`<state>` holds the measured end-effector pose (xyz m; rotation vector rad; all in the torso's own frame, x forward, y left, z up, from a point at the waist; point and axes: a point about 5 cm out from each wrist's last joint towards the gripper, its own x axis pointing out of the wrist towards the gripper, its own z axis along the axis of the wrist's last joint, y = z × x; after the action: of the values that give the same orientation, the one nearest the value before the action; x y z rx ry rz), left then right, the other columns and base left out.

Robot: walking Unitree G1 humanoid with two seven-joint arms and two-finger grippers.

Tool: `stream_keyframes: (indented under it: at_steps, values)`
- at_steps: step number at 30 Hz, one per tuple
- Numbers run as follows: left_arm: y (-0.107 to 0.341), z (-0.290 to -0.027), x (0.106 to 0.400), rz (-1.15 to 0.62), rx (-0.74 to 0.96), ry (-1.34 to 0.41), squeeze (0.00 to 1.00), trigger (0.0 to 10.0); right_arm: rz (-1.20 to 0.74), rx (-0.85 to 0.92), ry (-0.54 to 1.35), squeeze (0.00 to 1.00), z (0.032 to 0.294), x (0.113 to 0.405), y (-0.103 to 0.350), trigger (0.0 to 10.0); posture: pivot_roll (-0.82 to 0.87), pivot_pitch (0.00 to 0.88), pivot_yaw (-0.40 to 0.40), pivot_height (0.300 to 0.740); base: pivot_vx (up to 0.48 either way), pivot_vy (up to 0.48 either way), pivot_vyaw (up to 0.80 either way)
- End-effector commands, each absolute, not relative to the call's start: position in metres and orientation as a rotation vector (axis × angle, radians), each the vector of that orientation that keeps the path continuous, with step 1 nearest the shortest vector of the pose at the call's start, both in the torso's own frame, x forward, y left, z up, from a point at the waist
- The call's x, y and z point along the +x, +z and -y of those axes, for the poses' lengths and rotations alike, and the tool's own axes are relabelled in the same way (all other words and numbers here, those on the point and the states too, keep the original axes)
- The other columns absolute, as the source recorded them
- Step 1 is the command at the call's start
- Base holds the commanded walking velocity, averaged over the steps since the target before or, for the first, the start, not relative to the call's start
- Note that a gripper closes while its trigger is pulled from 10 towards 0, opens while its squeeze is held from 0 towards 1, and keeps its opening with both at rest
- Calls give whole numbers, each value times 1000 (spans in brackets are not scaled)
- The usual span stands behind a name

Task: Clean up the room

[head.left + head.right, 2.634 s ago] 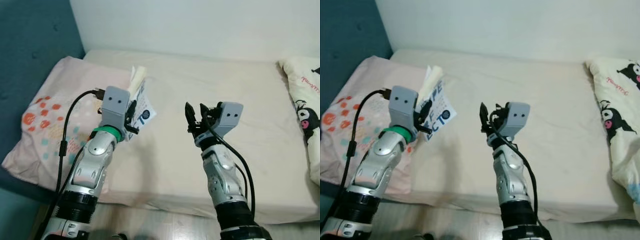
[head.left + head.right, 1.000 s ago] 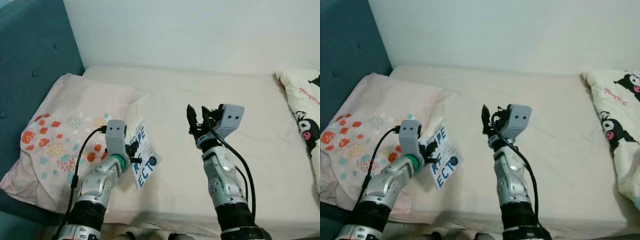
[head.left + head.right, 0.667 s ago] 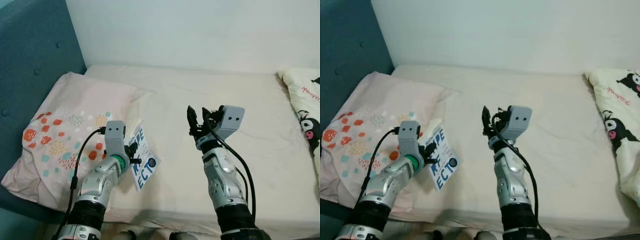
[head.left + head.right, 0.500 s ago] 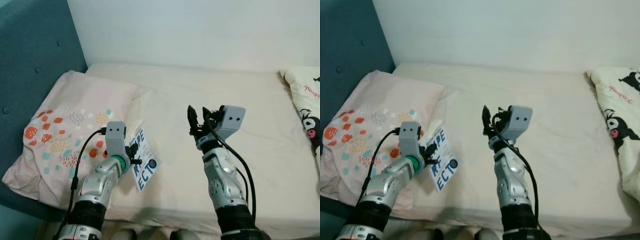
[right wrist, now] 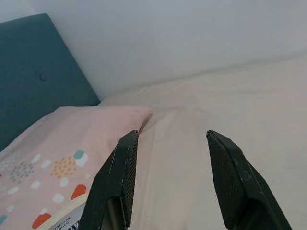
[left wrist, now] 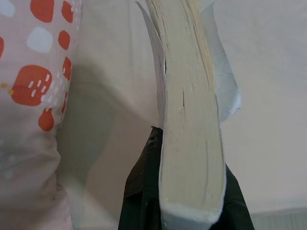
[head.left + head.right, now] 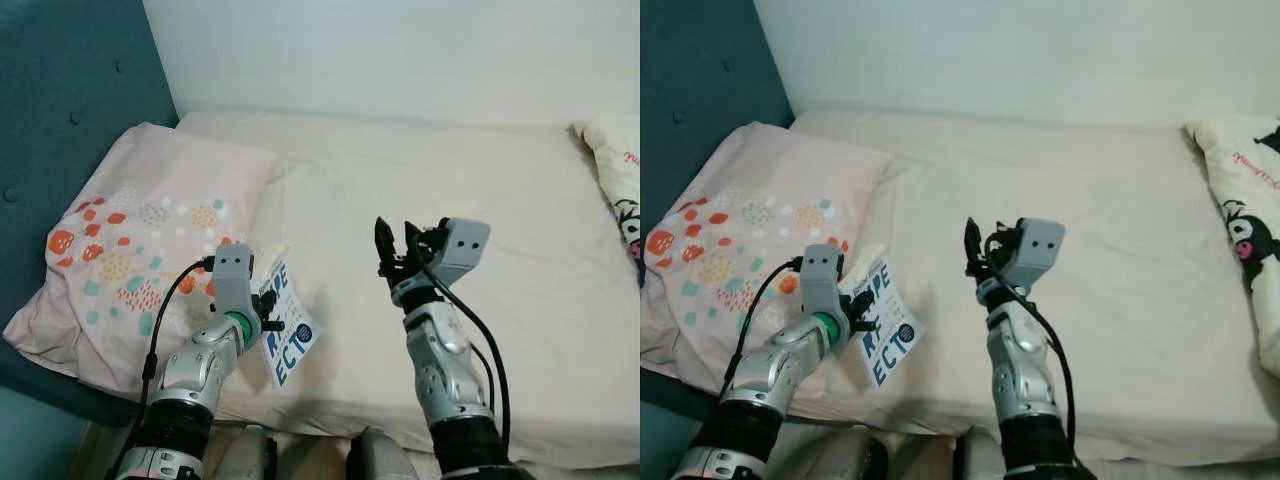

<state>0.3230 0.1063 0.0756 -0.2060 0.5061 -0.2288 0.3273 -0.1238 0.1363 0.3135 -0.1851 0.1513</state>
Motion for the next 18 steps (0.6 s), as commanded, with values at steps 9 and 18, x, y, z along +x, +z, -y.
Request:
stream_keyframes:
  at_steps: [9, 18]
  values:
    - [77, -105, 326, -547, -297, -201, 0, 10000, 164, 319, 135, 0, 125, 324, 132, 10000, 33, 119, 89, 630, 0, 0, 0]
    - [86, -108, 344, -580, -518, -187, 0, 10000, 170, 321, 152, 0, 119, 322, 133, 10000, 28, 138, 100, 630, 0, 0, 0]
